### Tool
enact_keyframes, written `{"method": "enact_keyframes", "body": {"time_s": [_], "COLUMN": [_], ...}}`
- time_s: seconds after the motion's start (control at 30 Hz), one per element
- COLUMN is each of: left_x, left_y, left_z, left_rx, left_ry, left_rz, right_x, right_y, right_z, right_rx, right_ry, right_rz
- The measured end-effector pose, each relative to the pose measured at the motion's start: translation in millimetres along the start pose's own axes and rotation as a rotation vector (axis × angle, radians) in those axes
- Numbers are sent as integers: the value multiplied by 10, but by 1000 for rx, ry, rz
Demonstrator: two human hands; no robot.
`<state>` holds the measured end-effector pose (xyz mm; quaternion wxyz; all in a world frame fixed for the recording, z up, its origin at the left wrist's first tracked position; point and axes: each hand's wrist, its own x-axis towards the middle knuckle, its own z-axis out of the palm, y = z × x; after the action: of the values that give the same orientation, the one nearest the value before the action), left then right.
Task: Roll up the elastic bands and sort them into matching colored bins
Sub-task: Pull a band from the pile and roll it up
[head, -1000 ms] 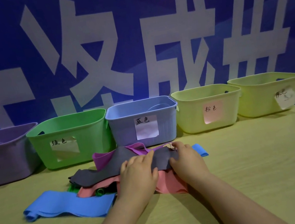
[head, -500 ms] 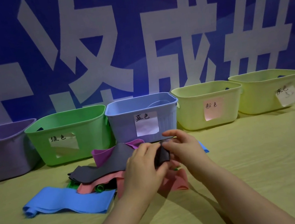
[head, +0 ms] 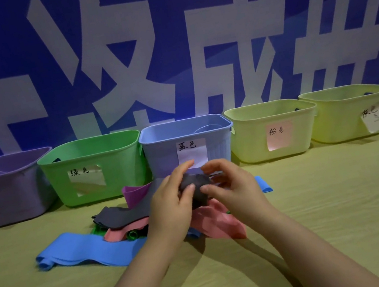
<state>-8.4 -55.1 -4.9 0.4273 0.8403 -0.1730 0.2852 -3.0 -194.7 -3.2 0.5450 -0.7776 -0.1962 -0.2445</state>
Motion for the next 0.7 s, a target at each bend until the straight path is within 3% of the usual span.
{"method": "enact_keyframes", "body": {"time_s": [0.2, 0.37, 0.7], "left_x": [16, 38, 28], "left_y": [3, 17, 76], "left_z": [-5, -10, -48], "left_rx": [36, 170, -59], "left_ry": [6, 146, 88], "left_rz": [67, 133, 64], "right_x": [8, -3, -9], "right_y": [-5, -3, -88], "right_z": [-22, 11, -10], "right_rx": [-14, -38, 197], "right_ry": [74, 63, 9], "right_rz": [-39, -71, 56]}}
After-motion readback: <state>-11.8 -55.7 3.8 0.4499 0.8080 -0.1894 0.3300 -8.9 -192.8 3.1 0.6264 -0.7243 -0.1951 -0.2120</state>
